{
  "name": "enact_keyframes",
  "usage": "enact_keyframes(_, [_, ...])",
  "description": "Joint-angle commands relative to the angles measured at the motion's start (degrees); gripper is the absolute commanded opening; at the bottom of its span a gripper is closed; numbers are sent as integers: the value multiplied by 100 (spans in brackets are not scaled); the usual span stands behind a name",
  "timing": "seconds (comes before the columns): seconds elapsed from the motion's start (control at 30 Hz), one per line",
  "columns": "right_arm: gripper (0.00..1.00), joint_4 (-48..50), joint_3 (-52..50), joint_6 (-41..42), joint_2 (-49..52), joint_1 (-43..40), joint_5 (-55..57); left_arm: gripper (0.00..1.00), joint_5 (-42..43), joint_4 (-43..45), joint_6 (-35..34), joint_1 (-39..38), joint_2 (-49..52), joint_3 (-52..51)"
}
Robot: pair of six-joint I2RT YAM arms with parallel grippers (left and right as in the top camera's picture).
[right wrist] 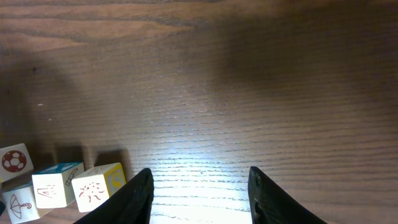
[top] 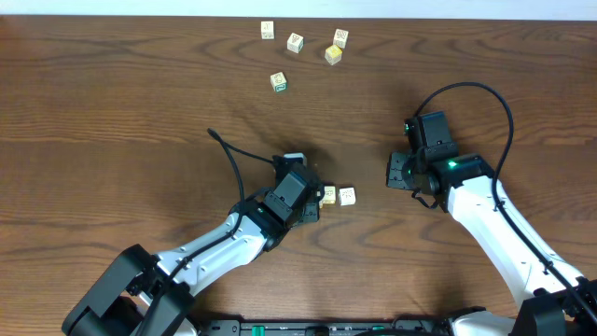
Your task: Lift 5 blocks
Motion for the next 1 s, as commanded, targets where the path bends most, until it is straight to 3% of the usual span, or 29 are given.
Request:
enact_keyframes(0.0, [46,-4,-7,4,-4,42,101,7,33,7,-28,-13,70,-24])
enact_keyframes(0.33, [46,-9,-7,4,-4,42,122,7,-492,-605,13,-13,74,-24])
enact_keyframes(0.97, [46,-4,-7,4,-4,42,142,8,-249,-258,-13,-15,74,-24])
